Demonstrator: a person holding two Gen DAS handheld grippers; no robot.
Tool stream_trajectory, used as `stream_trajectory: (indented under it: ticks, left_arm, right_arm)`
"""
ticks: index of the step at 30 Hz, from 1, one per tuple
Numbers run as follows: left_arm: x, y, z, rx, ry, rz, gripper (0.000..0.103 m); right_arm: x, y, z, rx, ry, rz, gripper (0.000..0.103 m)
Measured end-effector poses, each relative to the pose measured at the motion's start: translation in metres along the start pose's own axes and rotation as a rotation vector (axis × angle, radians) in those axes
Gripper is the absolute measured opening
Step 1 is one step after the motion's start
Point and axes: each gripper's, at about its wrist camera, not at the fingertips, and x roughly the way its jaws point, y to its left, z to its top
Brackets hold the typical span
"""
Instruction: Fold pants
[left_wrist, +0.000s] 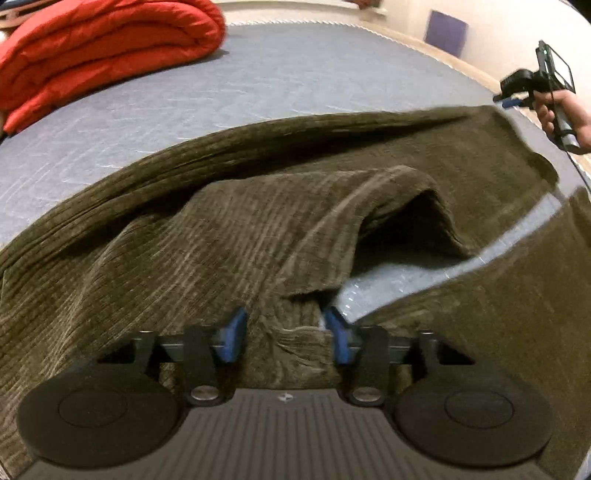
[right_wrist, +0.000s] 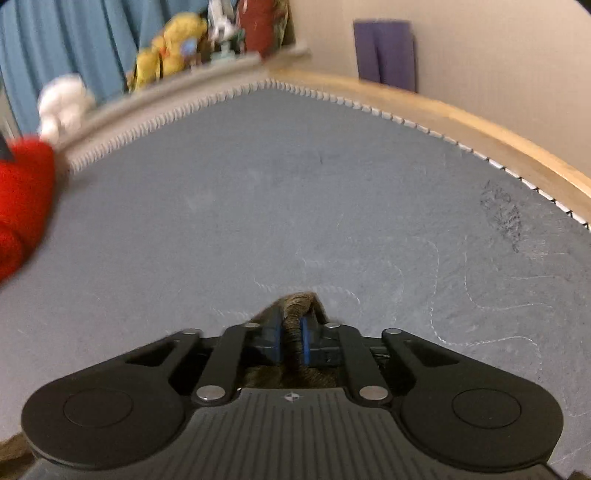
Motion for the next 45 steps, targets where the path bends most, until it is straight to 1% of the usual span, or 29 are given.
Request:
stream_trajectory:
  ticks: [1,4,6,9,10,11,12,13,15,16,17,22,24,25,26,27,28,30,31,33,35,37,38,39,40,41,42,44,45]
  left_arm:
    - [-0.002,-0.002,0.001,0.012,0.009,-0.013,0.032]
    - [-0.008,-0.010,0.004,0.073,0.031,-0.019,0.026]
    - [-0.012,-0.013,0.005,0.092,0.033,-0.023,0.026]
    - [-0.013,-0.012,0.005,0.080,0.030,-0.026,0.026]
    - [-0.014,-0.011,0.005,0.078,0.028,-0.026,0.026]
    - [-0.014,-0.010,0.005,0.075,0.023,-0.027,0.027]
    - [-0.014,-0.009,0.005,0.067,0.008,-0.026,0.028]
    - [-0.016,-0.009,0.005,0.059,-0.007,-0.026,0.032]
    - [-0.021,-0.004,0.002,0.040,-0.038,-0.029,0.049]
    - [-0.022,-0.003,0.001,0.030,-0.059,-0.029,0.059]
    - [-0.023,-0.003,0.002,0.024,-0.078,-0.026,0.063]
    - [-0.020,-0.006,0.003,0.027,-0.117,-0.016,0.064]
    - [-0.016,-0.008,0.002,0.046,-0.115,-0.002,0.063]
    - [-0.014,-0.008,0.001,0.058,-0.111,0.007,0.057]
    - [-0.013,-0.010,-0.001,0.069,-0.102,0.014,0.031]
    - [-0.009,-0.009,0.000,0.071,-0.076,0.018,0.024]
    - [-0.007,-0.007,0.001,0.059,-0.066,0.012,0.022]
    - [-0.011,-0.005,0.004,0.050,-0.065,-0.005,0.017]
    - [-0.016,-0.006,0.006,0.073,-0.066,-0.010,0.009]
    - [-0.024,-0.007,0.009,0.139,-0.064,-0.001,0.008]
    - [-0.028,-0.009,0.010,0.225,-0.018,-0.012,0.007]
    - [-0.031,-0.006,0.008,0.282,0.034,-0.047,0.007]
    - [-0.032,-0.005,0.006,0.304,0.048,-0.057,0.007]
    - [-0.035,-0.003,0.006,0.307,0.058,-0.075,0.007]
    - [-0.038,0.000,0.007,0.300,0.065,-0.100,0.007]
    - [-0.044,0.002,0.008,0.298,0.069,-0.140,0.009]
    - [-0.050,0.002,0.009,0.301,0.064,-0.171,0.011]
    - [-0.063,0.007,0.015,0.276,0.017,-0.197,0.014]
    - [-0.069,0.012,0.019,0.228,-0.020,-0.217,0.015]
  right_arm:
    - [-0.005,-0.003,-0.002,0.010,-0.029,-0.018,0.026]
    - [-0.018,-0.028,-0.016,0.090,-0.059,-0.023,0.040]
    - [-0.024,-0.048,-0.032,0.135,-0.020,-0.044,0.043]
    - [-0.037,-0.076,-0.065,0.201,0.062,-0.038,0.050]
    - [-0.041,-0.082,-0.075,0.216,0.085,-0.052,0.052]
    - [-0.043,-0.087,-0.082,0.227,0.103,-0.073,0.056]
    - [-0.043,-0.093,-0.092,0.242,0.119,-0.090,0.057]
    - [-0.047,-0.094,-0.100,0.248,0.099,-0.085,0.057]
    - [-0.051,-0.083,-0.104,0.207,0.084,-0.102,0.057]
    - [-0.053,-0.078,-0.106,0.207,0.078,-0.103,0.057]
    - [-0.056,-0.078,-0.109,0.213,0.077,-0.097,0.057]
    - [-0.074,-0.072,-0.128,0.260,0.074,-0.119,0.056]
    - [-0.081,-0.070,-0.135,0.223,0.069,-0.121,0.057]
    - [-0.081,-0.067,-0.137,0.197,0.063,-0.129,0.053]
    - [-0.082,-0.069,-0.138,0.180,0.055,-0.119,0.032]
    - [-0.079,-0.069,-0.134,0.167,0.044,-0.092,0.024]
    - [-0.079,-0.068,-0.132,0.156,0.036,-0.092,0.018]
    - [-0.081,-0.069,-0.123,0.160,0.017,-0.100,0.015]
    - [-0.084,-0.073,-0.114,0.176,-0.014,-0.096,0.014]
    - [-0.088,-0.080,-0.094,0.187,-0.081,-0.084,0.014]
    - [-0.088,-0.081,-0.076,0.162,-0.130,-0.109,0.014]
    - [-0.077,-0.080,-0.071,0.128,-0.110,-0.154,0.014]
    - [-0.067,-0.081,-0.072,0.118,-0.068,-0.163,0.015]
    - [-0.054,-0.081,-0.075,0.101,0.003,-0.165,0.015]
    - [-0.045,-0.082,-0.080,0.093,0.051,-0.178,0.017]
    - [-0.043,-0.083,-0.083,0.097,0.066,-0.190,0.022]
    - [-0.045,-0.085,-0.087,0.100,0.055,-0.207,0.025]
    - [-0.055,-0.087,-0.090,0.107,0.040,-0.245,0.041]
    - [-0.062,-0.088,-0.093,0.109,0.035,-0.251,0.042]
